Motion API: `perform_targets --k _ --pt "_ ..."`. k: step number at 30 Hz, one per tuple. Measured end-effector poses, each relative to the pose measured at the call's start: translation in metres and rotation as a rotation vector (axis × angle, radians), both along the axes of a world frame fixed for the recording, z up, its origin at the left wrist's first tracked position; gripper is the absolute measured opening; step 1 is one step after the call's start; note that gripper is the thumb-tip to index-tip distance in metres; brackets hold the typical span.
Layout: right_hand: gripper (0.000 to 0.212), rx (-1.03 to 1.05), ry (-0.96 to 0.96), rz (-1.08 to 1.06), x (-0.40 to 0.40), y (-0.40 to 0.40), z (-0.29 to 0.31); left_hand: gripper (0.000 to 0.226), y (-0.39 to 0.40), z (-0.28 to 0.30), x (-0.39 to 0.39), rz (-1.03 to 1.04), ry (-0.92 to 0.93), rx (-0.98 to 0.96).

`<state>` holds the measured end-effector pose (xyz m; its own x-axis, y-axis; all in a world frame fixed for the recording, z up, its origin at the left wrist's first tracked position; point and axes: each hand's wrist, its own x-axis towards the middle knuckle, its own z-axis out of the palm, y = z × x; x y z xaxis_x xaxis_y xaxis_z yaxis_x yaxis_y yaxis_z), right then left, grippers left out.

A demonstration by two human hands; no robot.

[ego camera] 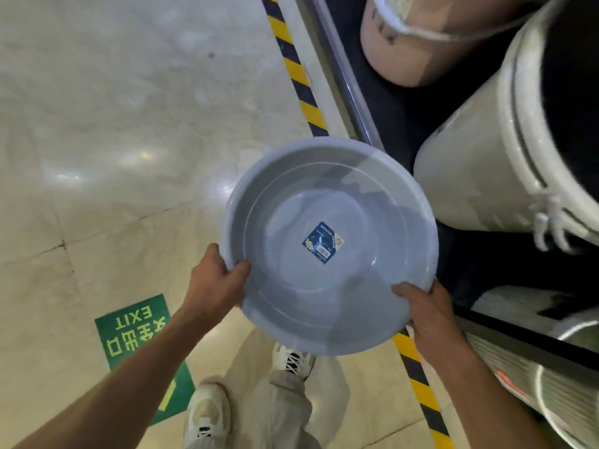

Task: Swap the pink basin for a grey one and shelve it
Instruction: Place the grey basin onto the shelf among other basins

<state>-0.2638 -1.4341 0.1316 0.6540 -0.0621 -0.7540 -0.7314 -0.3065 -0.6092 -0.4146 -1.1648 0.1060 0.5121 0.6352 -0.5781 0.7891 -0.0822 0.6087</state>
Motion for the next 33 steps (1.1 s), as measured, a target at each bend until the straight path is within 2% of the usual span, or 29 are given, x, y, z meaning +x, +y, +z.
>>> perform_targets --k 4,7,9,15,20,23,26,29,33 --pt "0.029 0.028 -0.099 0.011 0.009 0.038 0.102 0.048 0.033 0.105 -0.007 0.08 -0.077 0.007" --pt "0.023 0.095 -0.151 0.001 0.012 0.062 0.189 0.04 0.058 0.201 -0.014 0.143 -0.187 -0.034" --pt "0.027 0.149 -0.197 0.021 0.009 0.074 0.251 0.034 0.072 0.272 -0.018 0.175 -0.266 -0.018" --pt "0.028 0.381 -0.317 0.065 -0.017 0.099 0.462 0.051 0.101 0.488 -0.048 0.275 -0.539 -0.024" --pt "0.027 0.523 -0.365 0.022 -0.058 0.121 0.625 0.056 0.106 0.632 -0.088 0.419 -0.76 -0.037" --pt "0.019 0.584 -0.387 -0.015 -0.084 0.128 0.703 0.065 0.108 0.699 -0.113 0.419 -0.861 -0.058" --pt "0.032 0.656 -0.401 -0.033 -0.104 0.13 0.755 0.073 0.107 0.748 -0.137 0.389 -0.924 -0.079" --pt "0.046 0.679 -0.413 -0.007 -0.12 0.129 0.785 0.079 0.105 0.778 -0.154 0.407 -0.992 -0.1" --pt "0.037 0.686 -0.488 0.046 -0.131 0.13 0.804 0.078 0.109 0.804 -0.161 0.388 -1.039 -0.102"
